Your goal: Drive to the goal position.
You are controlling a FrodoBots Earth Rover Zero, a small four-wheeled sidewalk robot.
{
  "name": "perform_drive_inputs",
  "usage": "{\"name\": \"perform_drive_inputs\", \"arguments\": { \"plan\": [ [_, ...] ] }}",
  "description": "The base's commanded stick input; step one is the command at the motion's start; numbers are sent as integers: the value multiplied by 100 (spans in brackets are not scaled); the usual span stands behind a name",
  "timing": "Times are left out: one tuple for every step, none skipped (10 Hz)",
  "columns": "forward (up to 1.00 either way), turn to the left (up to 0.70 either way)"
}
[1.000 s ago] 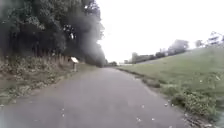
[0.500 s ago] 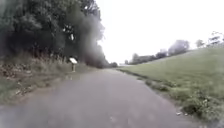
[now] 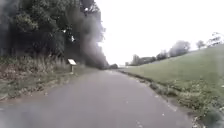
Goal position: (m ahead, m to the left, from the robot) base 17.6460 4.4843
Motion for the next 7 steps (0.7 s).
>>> {"name": "perform_drive_inputs", "arguments": {
  "plan": [
    [70,0],
    [70,0],
    [70,0],
    [70,0],
    [70,0],
    [70,0],
    [70,0]
  ]
}}
